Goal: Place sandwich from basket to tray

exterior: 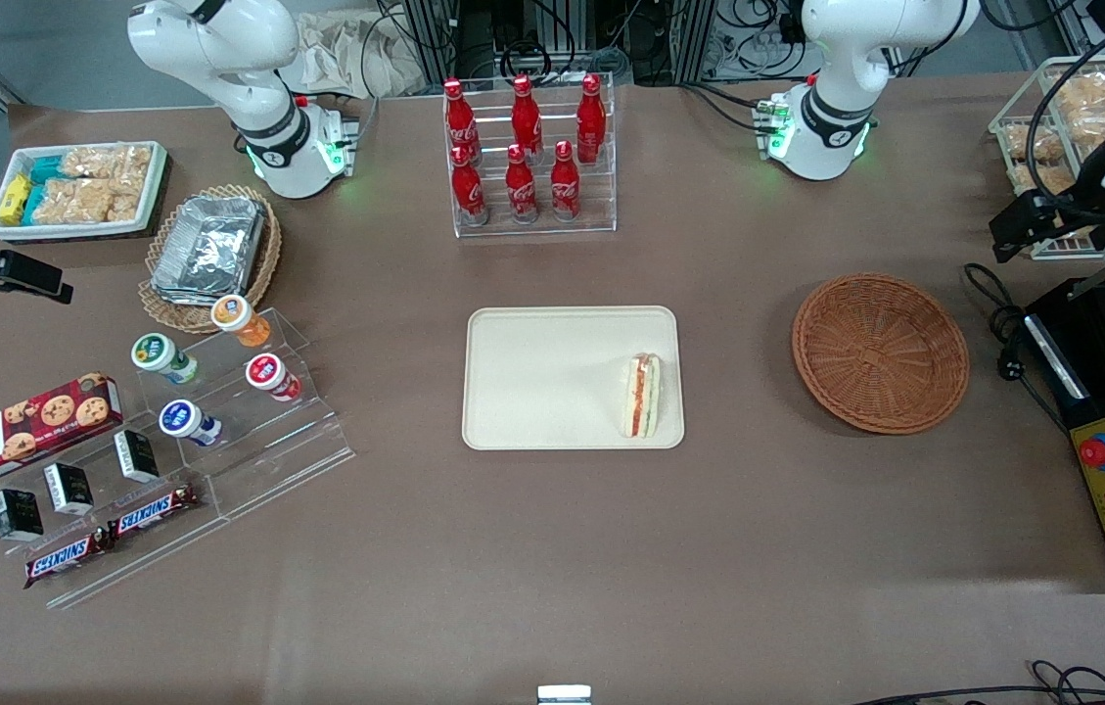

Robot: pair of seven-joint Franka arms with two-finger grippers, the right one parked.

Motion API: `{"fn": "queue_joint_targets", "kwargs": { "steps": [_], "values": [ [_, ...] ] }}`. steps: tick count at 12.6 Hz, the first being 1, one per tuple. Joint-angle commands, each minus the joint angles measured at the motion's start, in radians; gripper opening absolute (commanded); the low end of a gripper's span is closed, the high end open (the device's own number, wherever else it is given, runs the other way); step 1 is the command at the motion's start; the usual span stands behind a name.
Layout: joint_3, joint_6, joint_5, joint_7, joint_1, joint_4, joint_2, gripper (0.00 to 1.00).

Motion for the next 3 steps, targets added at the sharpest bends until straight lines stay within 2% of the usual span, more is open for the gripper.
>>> {"fn": "queue_joint_targets", "kwargs": {
  "steps": [1, 3],
  "values": [
    [0.011, 0.023, -0.016, 0.024, -0.012, -0.039, -0.03, 1.0],
    [0.014, 0.023, -0.016, 0.023, -0.009, -0.031, -0.024, 1.0]
  ]
}}
